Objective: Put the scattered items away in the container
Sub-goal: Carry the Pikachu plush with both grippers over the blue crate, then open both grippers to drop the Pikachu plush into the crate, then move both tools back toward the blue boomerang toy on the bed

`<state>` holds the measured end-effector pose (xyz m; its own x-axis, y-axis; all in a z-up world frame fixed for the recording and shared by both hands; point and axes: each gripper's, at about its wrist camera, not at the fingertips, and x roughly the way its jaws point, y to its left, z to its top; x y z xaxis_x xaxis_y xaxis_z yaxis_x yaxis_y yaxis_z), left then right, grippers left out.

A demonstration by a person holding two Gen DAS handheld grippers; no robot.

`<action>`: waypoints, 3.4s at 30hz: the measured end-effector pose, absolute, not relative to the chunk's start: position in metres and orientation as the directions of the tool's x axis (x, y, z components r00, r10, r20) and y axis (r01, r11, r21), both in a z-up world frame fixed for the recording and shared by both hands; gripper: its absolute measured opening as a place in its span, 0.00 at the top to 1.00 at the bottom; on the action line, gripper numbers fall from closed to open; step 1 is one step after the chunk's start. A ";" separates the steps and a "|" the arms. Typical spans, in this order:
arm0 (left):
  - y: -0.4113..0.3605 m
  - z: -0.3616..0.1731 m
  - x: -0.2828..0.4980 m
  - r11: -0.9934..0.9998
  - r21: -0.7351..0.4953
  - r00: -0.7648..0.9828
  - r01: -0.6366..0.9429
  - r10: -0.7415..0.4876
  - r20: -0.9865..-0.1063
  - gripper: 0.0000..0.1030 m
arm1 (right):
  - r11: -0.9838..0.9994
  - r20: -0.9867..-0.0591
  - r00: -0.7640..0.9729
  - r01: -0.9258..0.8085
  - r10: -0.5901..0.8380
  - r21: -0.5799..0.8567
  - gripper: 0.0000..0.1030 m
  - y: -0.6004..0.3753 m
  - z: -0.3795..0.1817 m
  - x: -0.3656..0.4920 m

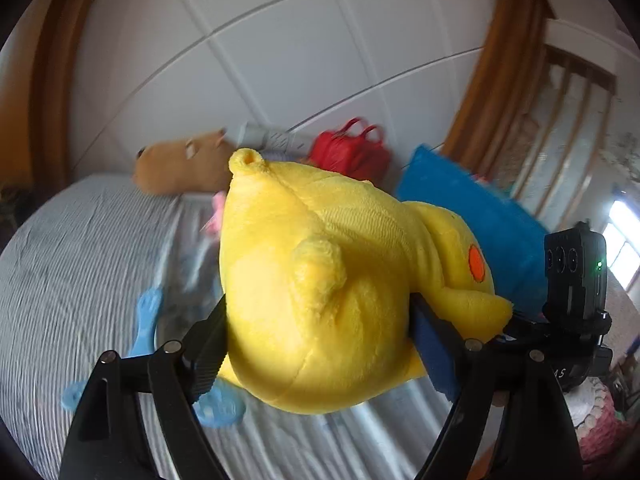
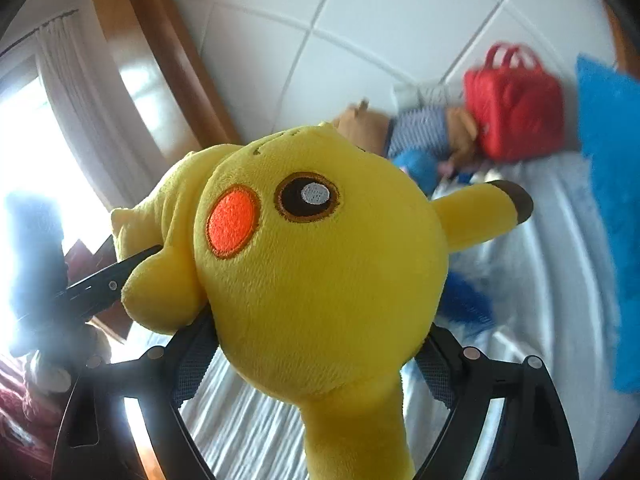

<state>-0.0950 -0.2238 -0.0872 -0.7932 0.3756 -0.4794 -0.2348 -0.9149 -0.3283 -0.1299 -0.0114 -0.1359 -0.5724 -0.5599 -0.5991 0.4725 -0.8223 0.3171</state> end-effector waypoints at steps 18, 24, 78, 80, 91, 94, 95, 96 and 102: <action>-0.043 0.027 -0.103 -0.785 -0.240 -0.736 -0.571 0.619 -0.275 0.19 | -0.936 -0.401 -0.848 0.281 -0.346 0.213 0.15 0.164 -0.003 -0.047; 0.086 0.054 -0.145 -0.753 -0.228 -0.715 -0.618 0.658 -0.236 0.19 | -0.949 -0.347 -0.889 0.242 -0.301 0.202 0.15 0.278 0.023 -0.069; 0.290 0.031 -0.217 -0.913 -0.021 -0.767 -0.407 0.354 -0.535 0.17 | -1.000 -0.600 -0.799 0.027 -0.023 0.002 0.00 0.486 0.029 -0.165; 0.272 0.027 -0.196 -0.915 -0.029 -0.770 -0.403 0.356 -0.529 0.17 | -1.000 -0.588 -0.809 0.019 -0.020 0.008 0.00 0.466 0.026 -0.145; 0.198 0.003 -0.107 -0.909 -0.034 -0.750 -0.415 0.363 -0.553 0.17 | -0.999 -0.585 -0.811 -0.037 0.020 0.017 0.00 0.377 0.007 -0.050; 0.186 0.000 -0.092 -0.914 -0.041 -0.746 -0.404 0.355 -0.564 0.17 | -0.999 -0.588 -0.809 -0.039 0.019 0.021 0.00 0.363 0.003 -0.031; 0.182 -0.001 -0.086 -0.918 -0.040 -0.749 -0.395 0.347 -0.564 0.17 | -0.999 -0.587 -0.809 -0.036 0.014 0.025 0.00 0.360 0.003 -0.026; 0.178 -0.001 -0.081 -0.923 -0.038 -0.755 -0.383 0.337 -0.562 0.17 | -0.999 -0.583 -0.813 -0.031 0.009 0.028 0.00 0.356 0.003 -0.021; 0.160 -0.013 -0.064 -0.953 -0.047 -0.768 -0.300 0.271 -0.580 0.16 | -0.998 -0.570 -0.819 0.041 -0.064 0.052 0.00 0.341 -0.005 -0.012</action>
<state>-0.0641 0.1604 -0.0127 -0.7679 0.2708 -0.5805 -0.3002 -0.9527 -0.0473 -0.0122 0.3409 -0.0049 -0.8191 -0.0636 -0.5701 0.0414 -0.9978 0.0518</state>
